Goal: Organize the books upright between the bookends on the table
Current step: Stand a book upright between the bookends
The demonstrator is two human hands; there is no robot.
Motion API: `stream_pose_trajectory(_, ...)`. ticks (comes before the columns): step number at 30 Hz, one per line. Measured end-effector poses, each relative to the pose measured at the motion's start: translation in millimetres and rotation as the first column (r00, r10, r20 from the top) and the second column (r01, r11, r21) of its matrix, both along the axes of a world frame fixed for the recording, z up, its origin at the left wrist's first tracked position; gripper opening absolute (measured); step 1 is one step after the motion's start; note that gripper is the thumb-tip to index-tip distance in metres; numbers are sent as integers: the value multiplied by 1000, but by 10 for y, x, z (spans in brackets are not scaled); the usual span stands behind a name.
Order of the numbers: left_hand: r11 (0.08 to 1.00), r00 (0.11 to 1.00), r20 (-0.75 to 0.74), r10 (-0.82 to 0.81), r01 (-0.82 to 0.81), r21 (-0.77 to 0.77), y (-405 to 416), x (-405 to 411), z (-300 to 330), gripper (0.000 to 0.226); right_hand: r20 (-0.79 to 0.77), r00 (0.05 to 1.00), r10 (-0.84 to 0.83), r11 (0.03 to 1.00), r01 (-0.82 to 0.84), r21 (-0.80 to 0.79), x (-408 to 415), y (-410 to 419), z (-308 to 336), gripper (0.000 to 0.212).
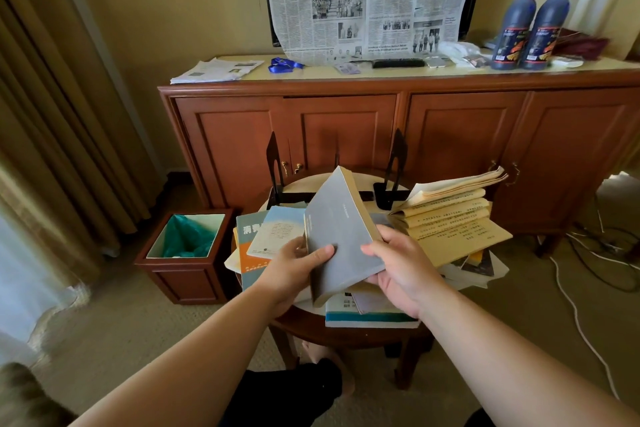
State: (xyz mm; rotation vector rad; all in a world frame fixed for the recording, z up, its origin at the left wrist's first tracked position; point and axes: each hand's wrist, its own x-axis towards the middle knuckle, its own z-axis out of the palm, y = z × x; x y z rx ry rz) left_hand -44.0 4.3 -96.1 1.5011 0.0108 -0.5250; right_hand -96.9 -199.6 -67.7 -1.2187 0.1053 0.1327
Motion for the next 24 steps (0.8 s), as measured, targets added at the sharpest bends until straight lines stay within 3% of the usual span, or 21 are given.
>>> stream_pose_trajectory(4, 954, 992, -120, -28, -9, -301, 121, 114, 19, 81, 15, 999, 45, 999, -45, 11, 113, -72, 82, 31)
stream_pose_trajectory(9, 899, 989, -147, -12, -54, -435, 85, 200, 4, 70, 45, 998, 47, 969, -35, -246, 278, -112, 32, 30)
stream_pose_trajectory(12, 904, 995, -98, -10, -33, -427, 118, 244, 55, 69, 88, 993, 78, 886, -28, -463, 420, -161, -6, 28)
stream_pose_trajectory(15, 904, 1000, -21, 16, -23, -426, 166, 295, 192, 49, 78, 993, 93, 795, -27, -606, 562, -157, -37, 35)
stream_pose_trajectory(17, 918, 998, 31, 54, -37, -395, 192, 362, 280, 48, 88, 993, 74, 762, 1, -648, 664, -133, -90, 45)
stream_pose_trajectory(21, 942, 979, 108, 172, -132, -308, 199, 561, 414, 53, 126, 992, 1, 729, 85, -679, 856, -5, -89, 28)
stream_pose_trajectory(24, 950, 955, 155, 255, -217, -225, 155, 703, 546, 49, 156, 987, -24, 657, 134, -742, 1107, 72, -129, 41)
